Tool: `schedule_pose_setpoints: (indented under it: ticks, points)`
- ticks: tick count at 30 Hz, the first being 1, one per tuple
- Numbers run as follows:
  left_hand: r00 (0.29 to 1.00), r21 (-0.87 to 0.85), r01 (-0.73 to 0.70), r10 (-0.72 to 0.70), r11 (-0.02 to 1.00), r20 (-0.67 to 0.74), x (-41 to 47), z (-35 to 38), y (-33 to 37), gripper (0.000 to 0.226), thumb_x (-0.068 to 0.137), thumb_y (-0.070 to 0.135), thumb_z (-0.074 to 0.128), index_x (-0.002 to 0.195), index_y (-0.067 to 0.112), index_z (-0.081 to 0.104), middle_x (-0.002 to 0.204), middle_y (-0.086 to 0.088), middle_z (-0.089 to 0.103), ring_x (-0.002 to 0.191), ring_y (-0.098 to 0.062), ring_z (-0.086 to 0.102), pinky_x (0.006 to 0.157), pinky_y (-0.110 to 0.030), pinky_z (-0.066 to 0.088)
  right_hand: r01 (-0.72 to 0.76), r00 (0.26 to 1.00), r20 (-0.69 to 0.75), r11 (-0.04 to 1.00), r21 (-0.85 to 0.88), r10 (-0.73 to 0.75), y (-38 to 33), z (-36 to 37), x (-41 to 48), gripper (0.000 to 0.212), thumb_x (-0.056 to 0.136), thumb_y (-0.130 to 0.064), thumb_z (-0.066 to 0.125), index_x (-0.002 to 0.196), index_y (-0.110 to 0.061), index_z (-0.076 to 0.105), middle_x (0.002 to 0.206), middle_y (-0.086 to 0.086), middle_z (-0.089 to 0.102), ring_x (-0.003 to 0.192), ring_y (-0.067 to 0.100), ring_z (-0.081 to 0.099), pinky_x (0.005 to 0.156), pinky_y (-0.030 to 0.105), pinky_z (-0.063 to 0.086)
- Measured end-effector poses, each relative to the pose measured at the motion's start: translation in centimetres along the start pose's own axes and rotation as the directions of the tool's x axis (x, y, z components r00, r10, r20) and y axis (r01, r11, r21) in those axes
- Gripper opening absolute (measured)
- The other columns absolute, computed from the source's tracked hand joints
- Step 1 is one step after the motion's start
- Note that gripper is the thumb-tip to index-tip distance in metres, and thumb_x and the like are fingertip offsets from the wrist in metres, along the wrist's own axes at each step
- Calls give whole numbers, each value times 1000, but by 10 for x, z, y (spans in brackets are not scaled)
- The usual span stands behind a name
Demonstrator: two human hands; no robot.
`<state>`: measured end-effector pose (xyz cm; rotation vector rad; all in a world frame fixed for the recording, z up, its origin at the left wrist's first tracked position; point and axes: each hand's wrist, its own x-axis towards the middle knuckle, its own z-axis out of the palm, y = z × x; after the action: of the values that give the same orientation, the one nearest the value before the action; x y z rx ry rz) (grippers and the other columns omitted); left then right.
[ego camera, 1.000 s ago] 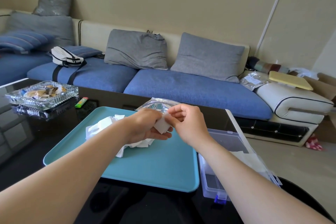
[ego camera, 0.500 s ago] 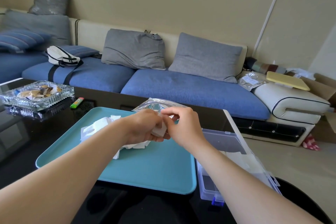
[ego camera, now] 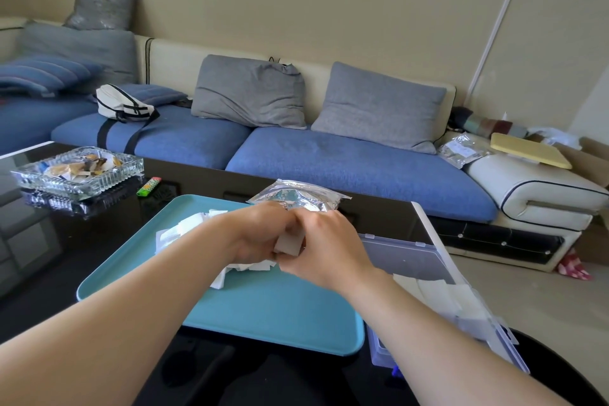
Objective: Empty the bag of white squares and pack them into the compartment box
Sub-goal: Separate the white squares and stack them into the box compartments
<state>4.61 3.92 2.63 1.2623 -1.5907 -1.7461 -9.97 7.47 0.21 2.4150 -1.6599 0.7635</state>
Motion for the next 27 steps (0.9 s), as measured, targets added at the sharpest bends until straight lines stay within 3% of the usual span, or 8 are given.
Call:
schedule_pose_setpoints:
  ticks: [3, 7, 12, 15, 18, 20, 24, 27]
  points:
    - [1000, 58, -2, 0, 998, 24, -2, -6, -1, 16, 95, 1, 46, 96, 5, 62, 86, -12, 61, 86, -28, 58, 88, -44, 52, -43, 999, -19, 997, 67, 44, -6, -3, 1, 40, 79, -47, 78, 110, -23, 69, 96, -4, 76, 91, 26, 67, 85, 35, 49]
    - [999, 102, -10, 5, 995, 44, -5, -16, -3, 17, 96, 1, 54, 98, 5, 71, 94, -10, 74, 92, -27, 72, 101, -49, 57, -100, 995, 43, 982, 160, 94, -11, -3, -2, 53, 78, -49, 79, 123, -27, 65, 107, -7, 75, 101, 24, 64, 86, 40, 54]
    - [946, 74, -55, 76, 996, -317, -1, -24, -2, 28, 99, -3, 44, 120, -1, 63, 97, -13, 72, 76, -25, 70, 69, -37, 62, -230, 963, 164, 969, 88, 214, -7, 13, -1, 51, 84, -54, 64, 121, -19, 58, 116, 0, 67, 109, 27, 61, 87, 45, 56]
    - [868, 175, -76, 151, 982, -472, 2, -35, -5, 24, 101, 3, 40, 118, 3, 58, 97, -12, 69, 72, -25, 64, 63, -33, 54, -264, 916, 305, 964, -36, 262, -3, 26, -2, 34, 100, -35, 53, 125, -12, 58, 118, 8, 63, 115, 36, 57, 87, 46, 55]
    - [818, 444, -42, 286, 895, -500, 3, -47, -13, 21, 98, 10, 40, 109, 11, 57, 106, -10, 69, 87, -27, 69, 72, -37, 55, -223, 898, 369, 971, -82, 238, -6, 34, 2, 25, 103, -28, 49, 120, -10, 55, 108, 10, 60, 102, 39, 59, 78, 44, 55]
    - [792, 581, -7, 360, 814, -494, 2, -52, -17, 18, 97, 12, 39, 106, 14, 54, 109, -8, 67, 90, -26, 66, 72, -38, 55, -208, 895, 398, 978, -33, 203, -13, 40, 8, 36, 103, -31, 50, 133, -11, 51, 113, 10, 62, 103, 37, 61, 79, 43, 56]
    - [766, 678, 0, 436, 735, -473, 3, -55, -20, 14, 99, 10, 38, 99, 14, 52, 110, -8, 66, 78, -18, 54, 57, -29, 39, -157, 889, 439, 987, 33, 127, -27, 50, 19, 41, 103, -30, 52, 138, -12, 42, 95, 9, 57, 88, 35, 58, 69, 39, 47]
    - [788, 692, 12, 419, 722, -451, 5, -57, -22, 15, 98, 9, 40, 104, 12, 53, 113, -8, 68, 86, -22, 56, 58, -29, 39, -120, 898, 422, 992, -34, 123, -35, 54, 22, 44, 103, -25, 53, 144, -15, 38, 97, 10, 54, 91, 37, 55, 71, 40, 43]
